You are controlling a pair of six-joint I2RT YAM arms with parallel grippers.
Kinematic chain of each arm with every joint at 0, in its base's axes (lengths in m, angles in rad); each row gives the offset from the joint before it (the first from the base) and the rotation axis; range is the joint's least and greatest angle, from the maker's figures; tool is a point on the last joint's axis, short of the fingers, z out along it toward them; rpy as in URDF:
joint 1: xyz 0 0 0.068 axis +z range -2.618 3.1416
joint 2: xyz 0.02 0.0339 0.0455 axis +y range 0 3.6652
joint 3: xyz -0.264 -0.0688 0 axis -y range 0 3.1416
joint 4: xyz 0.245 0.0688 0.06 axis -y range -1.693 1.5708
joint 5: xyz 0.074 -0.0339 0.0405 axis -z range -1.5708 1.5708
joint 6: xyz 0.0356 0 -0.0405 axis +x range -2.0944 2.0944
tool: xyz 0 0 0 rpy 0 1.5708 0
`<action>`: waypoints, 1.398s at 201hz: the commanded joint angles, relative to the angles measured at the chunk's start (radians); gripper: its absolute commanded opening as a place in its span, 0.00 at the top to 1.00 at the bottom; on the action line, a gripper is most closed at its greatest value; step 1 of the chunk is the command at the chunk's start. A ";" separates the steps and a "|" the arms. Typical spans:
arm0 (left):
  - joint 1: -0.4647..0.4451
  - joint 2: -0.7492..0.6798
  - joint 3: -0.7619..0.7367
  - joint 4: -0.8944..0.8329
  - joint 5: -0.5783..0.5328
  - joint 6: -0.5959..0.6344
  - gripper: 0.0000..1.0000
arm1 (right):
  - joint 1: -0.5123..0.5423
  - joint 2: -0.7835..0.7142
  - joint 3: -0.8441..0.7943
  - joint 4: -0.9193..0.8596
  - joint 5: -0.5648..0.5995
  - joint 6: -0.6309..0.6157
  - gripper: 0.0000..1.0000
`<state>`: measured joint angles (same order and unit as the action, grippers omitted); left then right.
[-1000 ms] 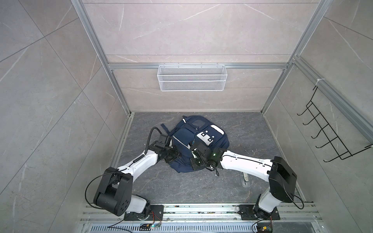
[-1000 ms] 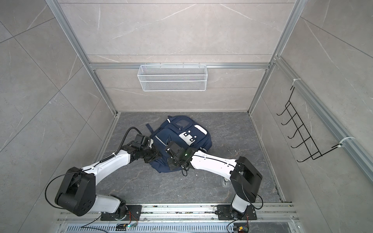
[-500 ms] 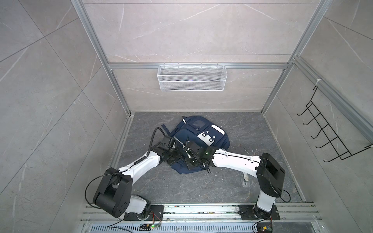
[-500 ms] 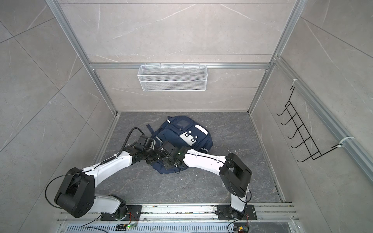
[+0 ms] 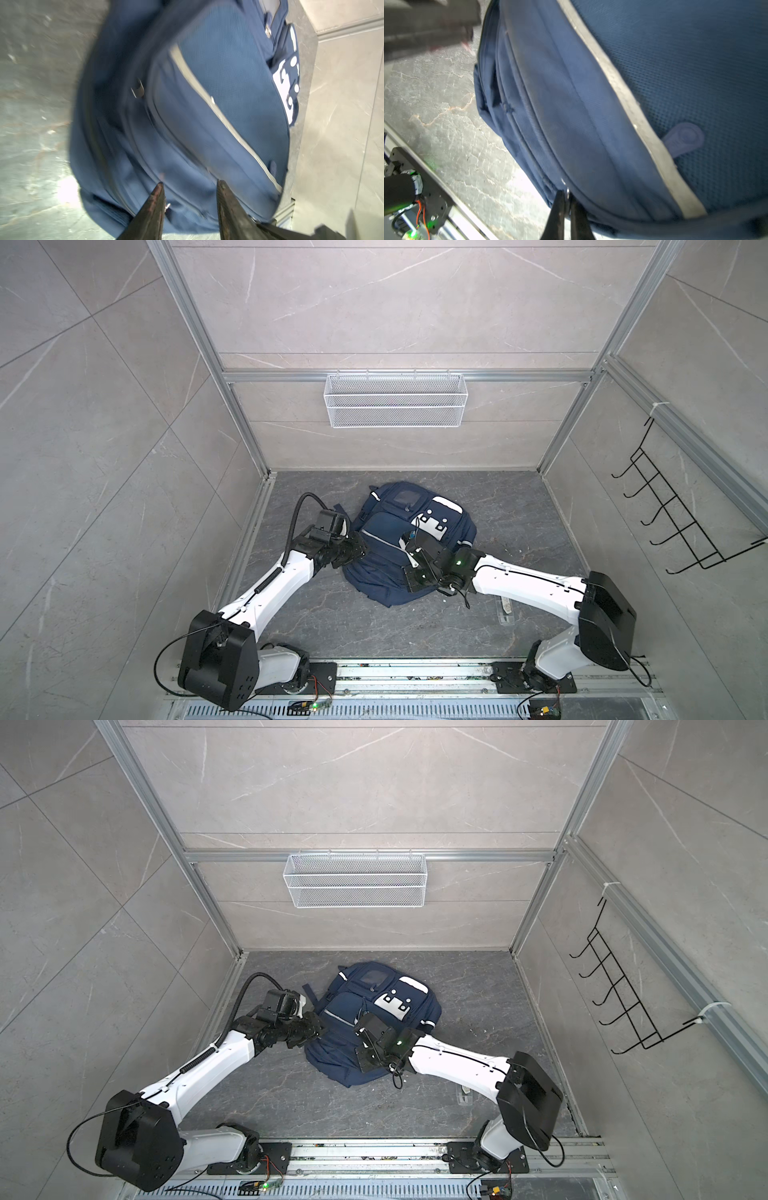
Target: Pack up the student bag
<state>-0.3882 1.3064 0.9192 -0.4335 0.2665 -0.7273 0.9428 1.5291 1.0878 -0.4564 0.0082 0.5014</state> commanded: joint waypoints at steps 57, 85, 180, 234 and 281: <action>0.008 0.231 0.169 0.022 0.023 0.095 0.59 | -0.132 -0.237 -0.170 -0.102 0.026 0.009 0.99; -0.003 0.314 0.209 0.054 0.071 0.095 0.59 | -0.145 -0.246 -0.183 -0.101 0.015 0.012 0.99; -0.057 0.428 0.255 0.120 0.081 0.073 1.00 | -0.135 -0.164 -0.154 -0.081 -0.079 0.000 0.99; -0.057 0.372 0.223 0.152 0.086 0.022 1.00 | -0.031 -0.029 -0.049 -0.023 -0.090 0.007 1.00; -0.057 0.324 0.197 0.154 0.075 -0.004 1.00 | 0.003 0.189 0.178 0.033 -0.138 0.041 1.00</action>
<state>-0.4404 1.6966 1.1194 -0.3138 0.3298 -0.6819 0.9169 1.6192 1.1385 -0.5144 -0.0532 0.5201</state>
